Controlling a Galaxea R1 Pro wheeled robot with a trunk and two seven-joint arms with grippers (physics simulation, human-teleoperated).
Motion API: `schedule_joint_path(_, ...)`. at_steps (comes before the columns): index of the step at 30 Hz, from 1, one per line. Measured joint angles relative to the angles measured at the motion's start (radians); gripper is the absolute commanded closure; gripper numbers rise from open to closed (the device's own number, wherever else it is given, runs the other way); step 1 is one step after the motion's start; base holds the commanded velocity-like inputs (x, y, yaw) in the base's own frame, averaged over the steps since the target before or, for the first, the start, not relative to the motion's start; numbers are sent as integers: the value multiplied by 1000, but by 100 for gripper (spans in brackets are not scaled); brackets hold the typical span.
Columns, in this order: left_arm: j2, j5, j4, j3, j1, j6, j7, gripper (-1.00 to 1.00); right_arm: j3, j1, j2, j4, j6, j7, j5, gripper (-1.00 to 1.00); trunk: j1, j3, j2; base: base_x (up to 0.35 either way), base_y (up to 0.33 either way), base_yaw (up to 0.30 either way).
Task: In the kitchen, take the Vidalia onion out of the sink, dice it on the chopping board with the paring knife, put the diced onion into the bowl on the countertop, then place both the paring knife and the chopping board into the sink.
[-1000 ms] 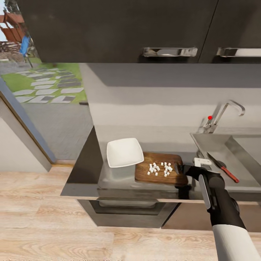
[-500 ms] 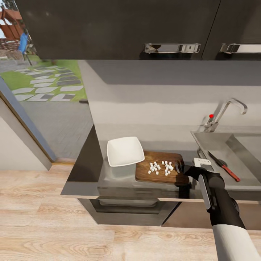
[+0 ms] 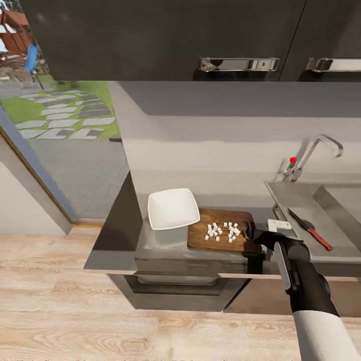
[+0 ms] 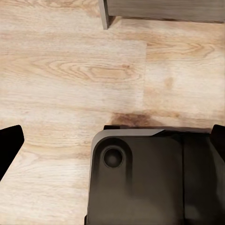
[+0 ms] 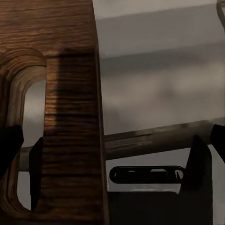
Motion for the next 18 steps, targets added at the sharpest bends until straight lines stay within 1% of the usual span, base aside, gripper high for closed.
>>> schedule_joint_path(6, 0, 0, 0, 0, 0, 0, 0, -100, 3, 0, 0, 0, 0, 0, 0, -100, 0, -7, 0, 0, 0, 0)
schedule_joint_path(11, 0, 0, 0, 0, 0, 0, 0, -100, 5, 0, -1, 3, -2, 2, 7, -100, 0, -8, 0, 0, 0, 0)
schedule_joint_path(18, 0, 0, 0, 0, 0, 0, 0, -100, 6, 0, -1, 2, -2, 1, 6, -100, 0, -8, 0, 0, 0, 0)
